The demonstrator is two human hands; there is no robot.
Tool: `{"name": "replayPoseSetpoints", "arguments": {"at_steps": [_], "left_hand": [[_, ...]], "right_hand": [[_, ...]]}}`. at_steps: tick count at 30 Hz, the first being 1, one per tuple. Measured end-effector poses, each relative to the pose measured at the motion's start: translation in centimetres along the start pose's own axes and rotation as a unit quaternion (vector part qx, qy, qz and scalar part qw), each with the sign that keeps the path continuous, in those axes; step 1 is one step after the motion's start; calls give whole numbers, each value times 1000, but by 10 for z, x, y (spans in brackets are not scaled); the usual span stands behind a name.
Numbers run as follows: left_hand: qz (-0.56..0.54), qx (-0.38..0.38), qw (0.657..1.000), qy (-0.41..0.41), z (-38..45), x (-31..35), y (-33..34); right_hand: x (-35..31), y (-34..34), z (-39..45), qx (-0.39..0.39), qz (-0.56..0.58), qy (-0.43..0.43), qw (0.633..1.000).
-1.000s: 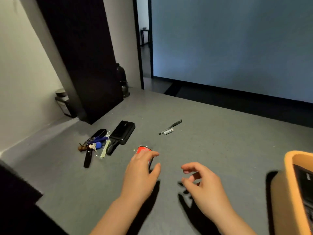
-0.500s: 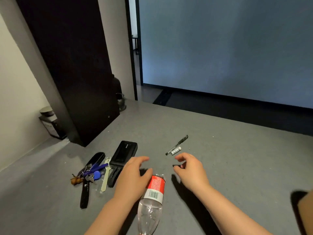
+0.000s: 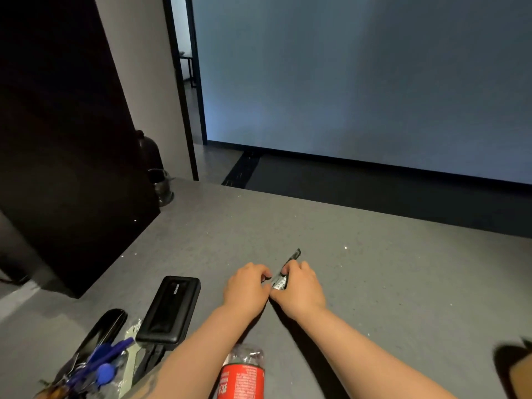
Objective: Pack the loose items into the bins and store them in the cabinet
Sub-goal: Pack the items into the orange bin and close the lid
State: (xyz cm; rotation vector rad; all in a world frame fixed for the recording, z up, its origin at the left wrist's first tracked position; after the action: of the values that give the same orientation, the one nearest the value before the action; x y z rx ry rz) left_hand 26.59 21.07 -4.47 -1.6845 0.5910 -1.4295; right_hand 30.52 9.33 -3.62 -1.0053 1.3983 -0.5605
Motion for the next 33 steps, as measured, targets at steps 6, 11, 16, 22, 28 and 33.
{"name": "replayPoseSetpoints", "arguments": {"at_steps": [6,11,16,22,28,33], "left_hand": [[14,21,1000,9,-3,1,6],[-10,23,999,-33,-19,12,-12],[-149,93,984,10,-71,70,-33],[-294,101,946,96,-140,171,-8],[-314,53,934,160,-174,258,37],[-297,9,938,177,-190,311,81]], "right_hand": [[20,-5,-13,32,29,1,999],[42,-35,-56,60,91,-10,994],[68,-93,-112,117,195,-21,974],[123,-172,-183,172,194,-39,965],[201,-260,-246,195,151,-25,969],[302,-310,-250,189,63,91,976]]}}
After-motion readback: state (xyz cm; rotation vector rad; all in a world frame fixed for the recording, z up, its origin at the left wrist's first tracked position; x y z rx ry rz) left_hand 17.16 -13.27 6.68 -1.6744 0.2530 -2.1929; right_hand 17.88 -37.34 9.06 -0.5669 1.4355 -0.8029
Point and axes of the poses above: each hand's wrist, its own z-axis towards the middle knuckle, its own y-axis out of the palm, x = y × z, the point moved 3 cm from there along z, towards the middle knuckle, and after that the axes turned 4 degrees about y, right-handed, at the moved point
